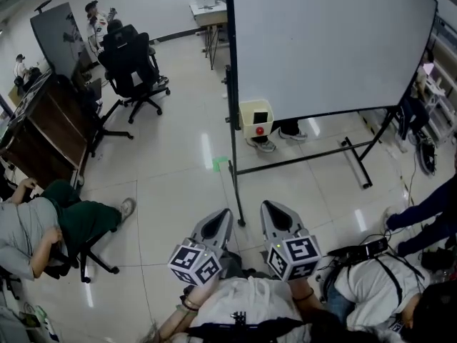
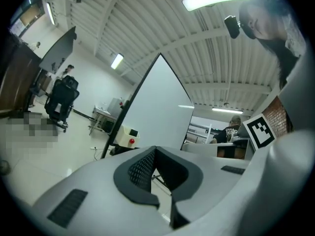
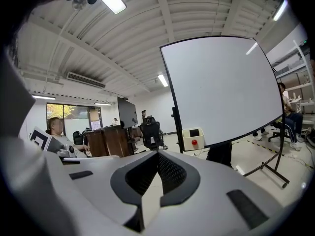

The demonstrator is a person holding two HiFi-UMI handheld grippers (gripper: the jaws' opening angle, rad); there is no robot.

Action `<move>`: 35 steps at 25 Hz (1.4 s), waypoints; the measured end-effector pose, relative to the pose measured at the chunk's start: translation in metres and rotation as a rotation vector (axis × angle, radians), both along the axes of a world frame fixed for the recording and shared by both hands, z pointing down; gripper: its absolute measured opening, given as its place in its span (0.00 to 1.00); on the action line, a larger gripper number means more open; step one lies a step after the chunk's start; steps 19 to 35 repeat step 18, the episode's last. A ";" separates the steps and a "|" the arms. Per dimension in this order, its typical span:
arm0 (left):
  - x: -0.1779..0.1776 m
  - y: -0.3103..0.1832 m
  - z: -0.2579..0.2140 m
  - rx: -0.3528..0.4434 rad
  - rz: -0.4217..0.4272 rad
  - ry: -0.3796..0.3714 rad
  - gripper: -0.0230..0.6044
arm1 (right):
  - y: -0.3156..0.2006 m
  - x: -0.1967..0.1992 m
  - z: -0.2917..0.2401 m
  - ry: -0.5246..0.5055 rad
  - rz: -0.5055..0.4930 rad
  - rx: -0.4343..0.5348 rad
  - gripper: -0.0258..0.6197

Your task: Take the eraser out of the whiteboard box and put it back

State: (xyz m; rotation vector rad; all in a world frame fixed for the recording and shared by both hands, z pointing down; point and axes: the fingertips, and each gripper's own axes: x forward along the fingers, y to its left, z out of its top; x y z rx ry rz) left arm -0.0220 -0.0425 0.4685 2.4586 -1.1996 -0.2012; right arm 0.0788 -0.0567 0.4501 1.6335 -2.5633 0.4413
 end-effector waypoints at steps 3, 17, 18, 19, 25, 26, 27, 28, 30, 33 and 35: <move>0.001 0.002 -0.001 0.004 -0.004 0.005 0.01 | 0.004 0.001 0.002 0.003 -0.004 0.001 0.07; 0.031 0.008 -0.002 0.009 0.071 0.000 0.01 | 0.014 0.043 0.002 0.009 0.094 -0.005 0.07; 0.032 0.008 -0.002 0.009 0.073 -0.001 0.01 | 0.014 0.044 0.003 0.008 0.097 -0.005 0.07; 0.032 0.008 -0.002 0.009 0.073 -0.001 0.01 | 0.014 0.044 0.003 0.008 0.097 -0.005 0.07; 0.032 0.008 -0.002 0.009 0.073 -0.001 0.01 | 0.014 0.044 0.003 0.008 0.097 -0.005 0.07; 0.032 0.008 -0.002 0.009 0.073 -0.001 0.01 | 0.014 0.044 0.003 0.008 0.097 -0.005 0.07; 0.032 0.008 -0.002 0.009 0.073 -0.001 0.01 | 0.014 0.044 0.003 0.008 0.097 -0.005 0.07; 0.032 0.008 -0.002 0.009 0.073 -0.001 0.01 | 0.014 0.044 0.003 0.008 0.097 -0.005 0.07; 0.032 0.008 -0.002 0.009 0.073 -0.001 0.01 | 0.014 0.044 0.003 0.008 0.097 -0.005 0.07; 0.032 0.008 -0.002 0.009 0.073 -0.001 0.01 | 0.014 0.044 0.003 0.008 0.097 -0.005 0.07; 0.032 0.008 -0.002 0.009 0.073 -0.001 0.01 | 0.014 0.044 0.003 0.008 0.097 -0.005 0.07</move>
